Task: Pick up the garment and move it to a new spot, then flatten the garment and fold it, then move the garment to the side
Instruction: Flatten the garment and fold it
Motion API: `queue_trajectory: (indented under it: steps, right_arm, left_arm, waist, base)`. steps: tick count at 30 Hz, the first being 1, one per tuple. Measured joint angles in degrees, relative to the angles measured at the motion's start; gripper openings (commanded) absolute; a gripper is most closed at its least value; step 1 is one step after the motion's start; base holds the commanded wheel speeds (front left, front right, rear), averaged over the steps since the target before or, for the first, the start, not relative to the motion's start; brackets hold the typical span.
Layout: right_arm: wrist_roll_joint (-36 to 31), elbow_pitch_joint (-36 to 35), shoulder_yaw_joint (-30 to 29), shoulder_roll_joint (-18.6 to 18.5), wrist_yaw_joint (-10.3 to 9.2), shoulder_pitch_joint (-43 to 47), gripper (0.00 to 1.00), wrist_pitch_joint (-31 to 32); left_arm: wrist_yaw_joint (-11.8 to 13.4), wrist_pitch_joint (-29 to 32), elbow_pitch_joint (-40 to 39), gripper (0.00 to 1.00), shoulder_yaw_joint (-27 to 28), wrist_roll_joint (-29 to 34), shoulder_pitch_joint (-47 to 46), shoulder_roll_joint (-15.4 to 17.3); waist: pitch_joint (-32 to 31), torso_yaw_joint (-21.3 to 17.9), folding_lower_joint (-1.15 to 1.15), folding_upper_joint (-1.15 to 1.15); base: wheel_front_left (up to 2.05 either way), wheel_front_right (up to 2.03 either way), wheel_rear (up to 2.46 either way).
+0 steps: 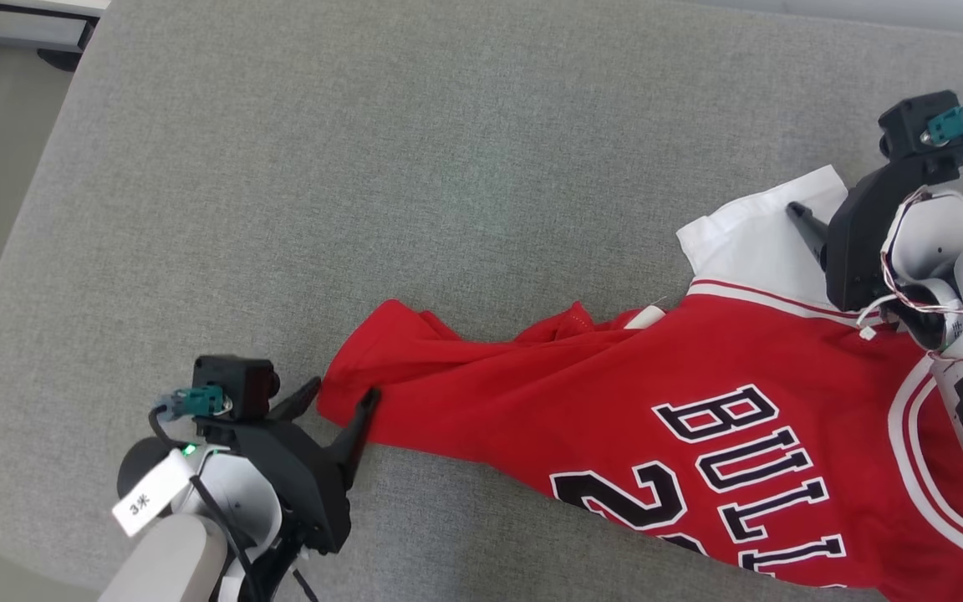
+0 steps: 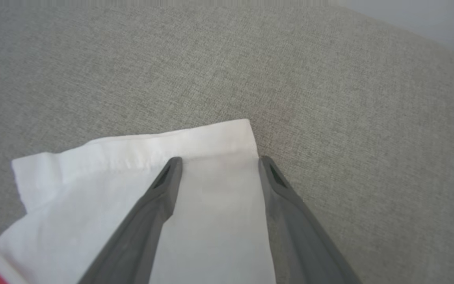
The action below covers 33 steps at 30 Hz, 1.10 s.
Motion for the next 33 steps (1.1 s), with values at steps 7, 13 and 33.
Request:
queue_trajectory:
  steps: [7,13,33]
  right_arm:
    - [0.00,1.44,0.10,0.07,0.00,-1.37,1.00,-1.30]
    - [-0.01,3.13,0.18,-0.02,0.00,-2.52,1.00,-2.81]
    - [-0.11,7.78,0.70,0.24,-0.02,-4.75,0.71,-5.43]
  left_arm:
    - [-0.08,0.00,-0.01,1.00,-0.04,-0.41,-0.58,-0.78]
    - [-0.47,-0.07,0.12,1.00,0.20,-0.41,-1.54,-0.75]
    - [-0.88,0.02,2.42,0.00,-0.26,-0.70,-1.59,-1.18]
  waist:
    - [0.40,0.32,0.00,0.00]
    - [0.54,0.47,0.00,0.00]
    - [0.92,1.19,0.00,-0.01]
  base:
    - [0.00,0.00,0.00]
    - [0.00,0.00,0.00]
    - [0.00,0.00,0.00]
